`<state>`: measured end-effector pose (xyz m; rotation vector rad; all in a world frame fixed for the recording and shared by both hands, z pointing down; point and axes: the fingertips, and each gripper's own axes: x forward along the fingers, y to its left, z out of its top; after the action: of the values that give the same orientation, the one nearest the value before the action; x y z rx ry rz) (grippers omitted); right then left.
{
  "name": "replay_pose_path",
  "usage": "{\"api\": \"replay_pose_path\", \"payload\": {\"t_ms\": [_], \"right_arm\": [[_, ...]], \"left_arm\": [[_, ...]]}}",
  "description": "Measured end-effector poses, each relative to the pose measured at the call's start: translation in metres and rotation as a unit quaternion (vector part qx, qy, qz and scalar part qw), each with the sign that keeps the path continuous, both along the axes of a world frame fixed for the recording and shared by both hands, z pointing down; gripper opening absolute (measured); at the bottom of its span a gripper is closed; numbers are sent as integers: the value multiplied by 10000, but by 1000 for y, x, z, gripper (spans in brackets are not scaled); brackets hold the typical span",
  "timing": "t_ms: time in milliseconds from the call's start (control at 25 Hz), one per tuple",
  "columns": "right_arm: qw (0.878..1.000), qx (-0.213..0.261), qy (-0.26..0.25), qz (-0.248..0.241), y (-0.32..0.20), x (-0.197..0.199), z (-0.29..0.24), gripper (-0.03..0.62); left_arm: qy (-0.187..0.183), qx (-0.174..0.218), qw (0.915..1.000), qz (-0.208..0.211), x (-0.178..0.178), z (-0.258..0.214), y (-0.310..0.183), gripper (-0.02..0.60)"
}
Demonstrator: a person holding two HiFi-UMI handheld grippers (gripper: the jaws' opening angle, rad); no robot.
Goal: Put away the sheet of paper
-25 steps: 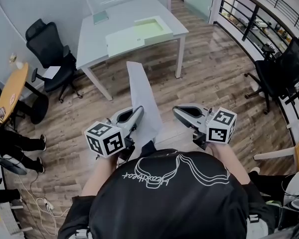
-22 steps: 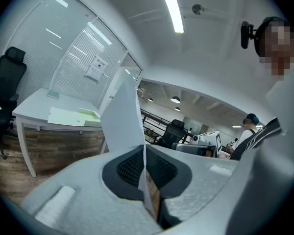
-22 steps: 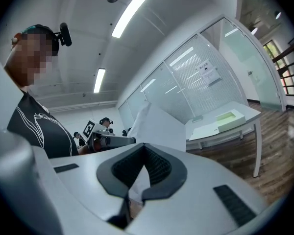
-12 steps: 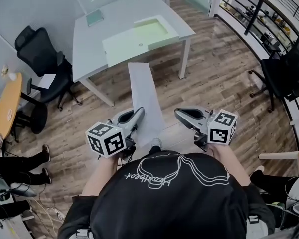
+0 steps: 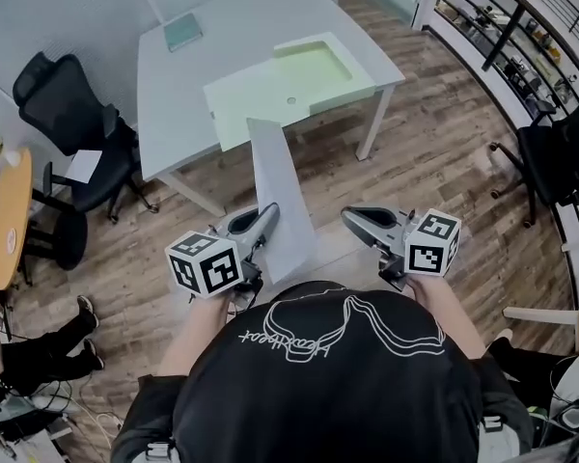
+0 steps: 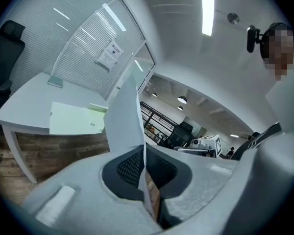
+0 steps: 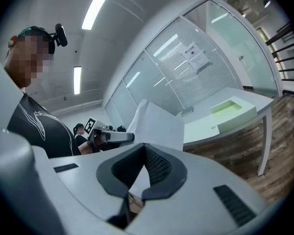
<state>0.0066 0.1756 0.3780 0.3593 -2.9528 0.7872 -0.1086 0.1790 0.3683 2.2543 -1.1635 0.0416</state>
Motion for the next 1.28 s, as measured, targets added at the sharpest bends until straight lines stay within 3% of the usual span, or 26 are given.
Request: {"api": "replay_pose_path", "payload": {"t_ms": [280,720,1280], "right_arm": [[9999,-35,99,72,-37,-43,6,9],[9993,-342,122,74,-99,-61,26,9],[9971,-729,-25,217,-286,-58,47,9]], "left_arm": [[80,-26,9999,-121,-55,10,-47,11],[304,-126,9988,-363,-92,26,-114,11],[222,-541,9967,-567,-113,38,-272,12]]}}
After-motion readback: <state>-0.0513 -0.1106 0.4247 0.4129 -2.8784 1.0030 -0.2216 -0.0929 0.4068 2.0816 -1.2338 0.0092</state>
